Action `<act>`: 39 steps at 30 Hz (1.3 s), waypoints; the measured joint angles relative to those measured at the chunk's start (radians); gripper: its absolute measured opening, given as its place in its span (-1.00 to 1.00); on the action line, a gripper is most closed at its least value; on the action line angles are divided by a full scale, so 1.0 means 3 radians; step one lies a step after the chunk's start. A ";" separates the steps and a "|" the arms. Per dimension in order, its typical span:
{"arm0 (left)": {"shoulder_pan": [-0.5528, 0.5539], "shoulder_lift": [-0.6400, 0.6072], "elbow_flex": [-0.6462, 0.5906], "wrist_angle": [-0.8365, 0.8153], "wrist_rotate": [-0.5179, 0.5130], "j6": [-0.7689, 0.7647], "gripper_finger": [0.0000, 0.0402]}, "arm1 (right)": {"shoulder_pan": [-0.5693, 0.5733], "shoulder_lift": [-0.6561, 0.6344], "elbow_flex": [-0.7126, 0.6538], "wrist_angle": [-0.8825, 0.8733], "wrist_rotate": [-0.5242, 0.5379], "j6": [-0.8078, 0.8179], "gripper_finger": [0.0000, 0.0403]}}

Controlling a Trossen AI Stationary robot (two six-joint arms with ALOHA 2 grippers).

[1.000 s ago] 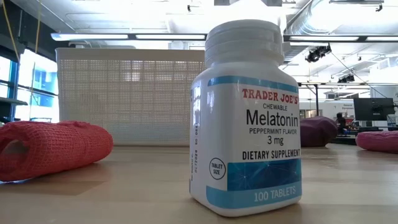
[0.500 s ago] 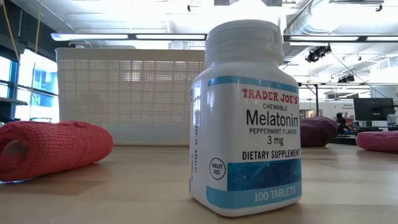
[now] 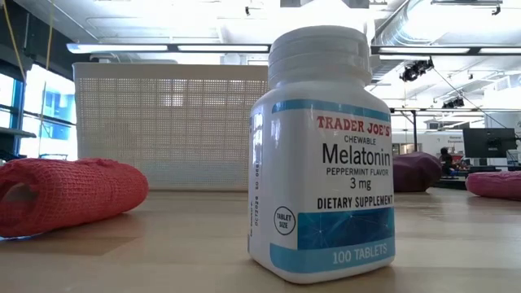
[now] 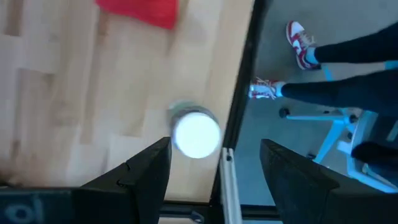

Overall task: Pick & place medical supplies in basket/bin
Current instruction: Put the green pill bottle into the white bin

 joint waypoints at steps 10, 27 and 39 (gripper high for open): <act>-0.0201 0.0285 0.0001 0.0118 -0.0134 0.0082 0.47 | 0.0581 0.0018 0.0000 -0.0062 0.0628 0.0223 -0.02; -0.0350 0.0729 0.0003 -0.0046 -0.0030 0.0076 0.84 | 0.0850 0.0018 0.0000 -0.0203 0.0905 0.0289 -0.02; -0.0263 0.0952 -0.0023 -0.0036 0.0111 -0.0014 0.88 | 0.0853 0.0018 0.0000 -0.0293 0.1080 0.0198 -0.04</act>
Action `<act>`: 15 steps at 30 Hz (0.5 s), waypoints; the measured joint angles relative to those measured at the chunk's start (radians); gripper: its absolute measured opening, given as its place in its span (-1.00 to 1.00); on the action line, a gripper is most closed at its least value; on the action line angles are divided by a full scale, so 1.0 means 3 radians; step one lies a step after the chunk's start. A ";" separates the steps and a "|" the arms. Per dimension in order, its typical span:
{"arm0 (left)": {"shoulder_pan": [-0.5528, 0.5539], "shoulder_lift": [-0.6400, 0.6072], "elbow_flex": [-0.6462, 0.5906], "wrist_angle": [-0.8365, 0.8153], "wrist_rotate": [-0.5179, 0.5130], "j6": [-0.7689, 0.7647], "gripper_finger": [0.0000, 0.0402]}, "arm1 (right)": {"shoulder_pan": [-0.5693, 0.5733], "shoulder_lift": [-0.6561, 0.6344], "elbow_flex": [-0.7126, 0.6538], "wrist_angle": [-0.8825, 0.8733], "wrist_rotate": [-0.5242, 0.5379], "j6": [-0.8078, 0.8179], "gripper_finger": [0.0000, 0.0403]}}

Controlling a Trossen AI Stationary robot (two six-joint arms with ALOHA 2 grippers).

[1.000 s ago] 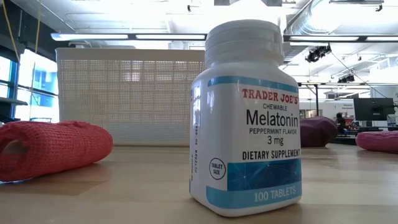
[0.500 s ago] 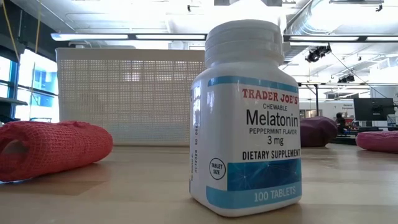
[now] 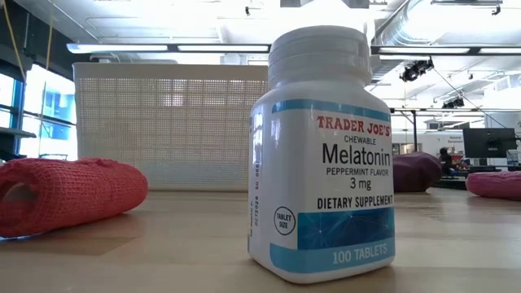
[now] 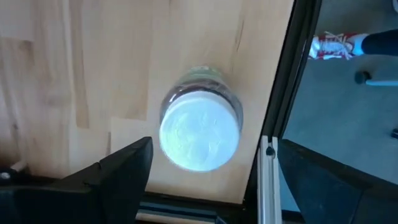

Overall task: Pick & place medical supplies in basket/bin
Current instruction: Put the green pill bottle into the white bin

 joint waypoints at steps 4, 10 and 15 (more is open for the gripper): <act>0.0096 -0.0001 -0.0238 0.0190 0.0301 -0.0024 0.83 | 0.0000 0.0000 0.0000 0.0004 0.0054 -0.0058 -0.04; 0.0087 -0.0001 -0.0416 0.0342 0.0325 0.0015 0.79 | 0.0000 0.0000 0.0000 0.0004 0.0024 -0.0056 -0.04; 0.0093 -0.0002 -0.0643 0.0490 0.0443 0.0009 0.79 | 0.0000 0.0000 0.0000 0.0004 0.0013 -0.0035 -0.05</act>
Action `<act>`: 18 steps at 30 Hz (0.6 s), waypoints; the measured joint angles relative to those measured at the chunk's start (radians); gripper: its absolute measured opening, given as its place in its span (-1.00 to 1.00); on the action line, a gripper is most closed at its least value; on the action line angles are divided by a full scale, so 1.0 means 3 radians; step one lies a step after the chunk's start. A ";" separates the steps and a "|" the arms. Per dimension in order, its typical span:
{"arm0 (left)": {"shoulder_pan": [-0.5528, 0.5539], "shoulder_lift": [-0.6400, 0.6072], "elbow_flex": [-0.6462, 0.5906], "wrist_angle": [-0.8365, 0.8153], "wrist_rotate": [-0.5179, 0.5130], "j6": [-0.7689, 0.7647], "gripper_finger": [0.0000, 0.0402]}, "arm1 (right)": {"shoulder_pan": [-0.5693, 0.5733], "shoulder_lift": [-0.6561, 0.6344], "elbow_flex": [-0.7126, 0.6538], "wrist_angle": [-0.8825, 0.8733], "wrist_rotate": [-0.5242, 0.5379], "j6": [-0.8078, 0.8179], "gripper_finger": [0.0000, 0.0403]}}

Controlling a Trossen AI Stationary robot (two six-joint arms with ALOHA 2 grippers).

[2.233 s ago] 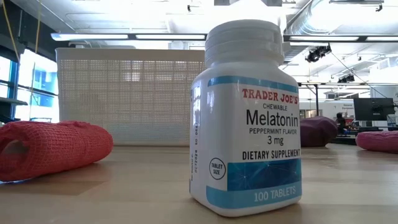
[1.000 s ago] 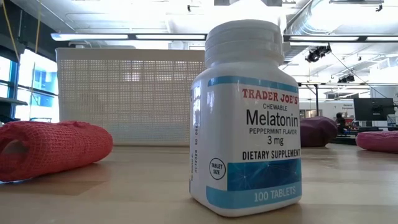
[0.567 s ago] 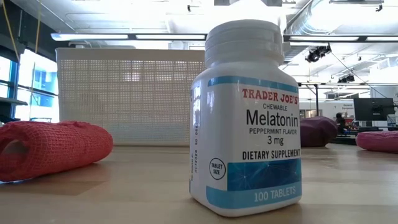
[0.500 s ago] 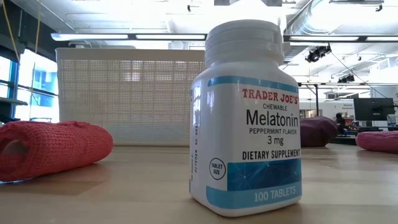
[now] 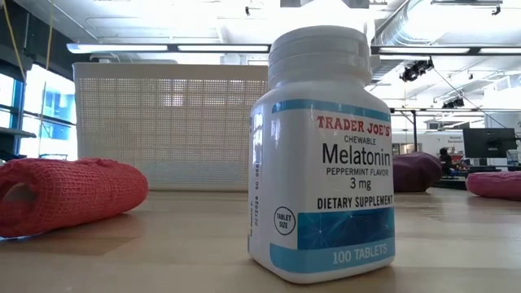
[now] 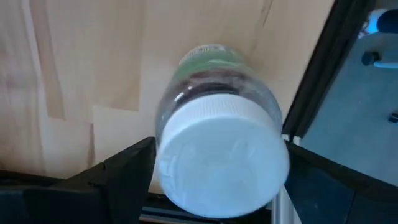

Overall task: Pick & place medical supplies in basket/bin
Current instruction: Put the green pill bottle into the white bin

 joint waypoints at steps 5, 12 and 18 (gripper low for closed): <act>0.0044 -0.0002 -0.0029 0.0107 0.0033 0.0037 0.69 | 0.0000 0.0000 0.0000 0.0000 -0.0028 0.0000 -0.07; 0.0128 -0.0012 -0.0027 0.0319 0.0180 0.0184 0.36 | 0.0000 0.0000 0.0000 0.0000 -0.0021 -0.0024 -0.07; 0.0232 -0.0012 0.0020 0.0346 0.0232 0.0302 0.08 | 0.0000 0.0000 0.0000 0.0000 -0.0018 -0.0050 -0.13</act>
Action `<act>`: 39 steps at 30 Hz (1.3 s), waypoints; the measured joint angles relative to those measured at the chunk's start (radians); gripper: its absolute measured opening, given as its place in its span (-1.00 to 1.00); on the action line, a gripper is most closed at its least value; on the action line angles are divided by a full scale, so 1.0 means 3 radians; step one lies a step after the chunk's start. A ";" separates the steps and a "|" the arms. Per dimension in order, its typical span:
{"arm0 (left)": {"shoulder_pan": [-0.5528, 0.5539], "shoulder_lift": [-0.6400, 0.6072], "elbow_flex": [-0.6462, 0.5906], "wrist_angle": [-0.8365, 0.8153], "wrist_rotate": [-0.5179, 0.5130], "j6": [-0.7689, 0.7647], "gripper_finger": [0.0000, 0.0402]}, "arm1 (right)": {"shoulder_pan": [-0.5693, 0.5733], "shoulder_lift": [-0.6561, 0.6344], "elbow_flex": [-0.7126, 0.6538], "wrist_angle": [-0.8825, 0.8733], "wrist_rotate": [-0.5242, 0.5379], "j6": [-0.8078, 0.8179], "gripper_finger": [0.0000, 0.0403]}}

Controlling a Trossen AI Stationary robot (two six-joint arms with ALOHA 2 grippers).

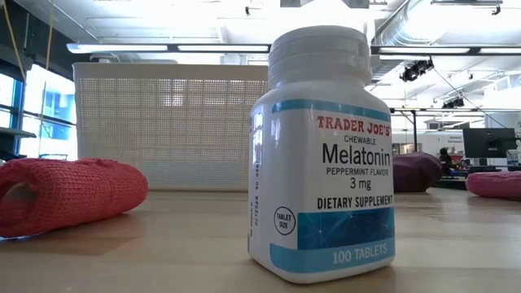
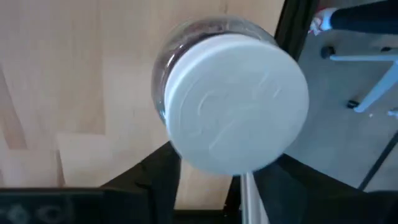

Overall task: Pick & place medical supplies in basket/bin
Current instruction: Put the green pill bottle into the white bin

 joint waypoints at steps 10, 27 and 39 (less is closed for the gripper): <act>0.0327 0.0000 0.0270 0.0010 -0.0198 0.0286 -0.07 | 0.0000 0.0000 0.0000 0.0000 0.0003 0.0000 -0.17; 0.0466 -0.0001 0.0509 -0.0072 -0.0458 0.0125 0.96 | 0.0000 0.0000 0.0000 0.0000 -0.0051 0.0026 -0.14; 0.0487 0.0028 0.0470 0.0212 -0.0601 0.0074 0.94 | 0.0043 0.0000 0.0000 0.0000 -0.0086 0.0174 -0.19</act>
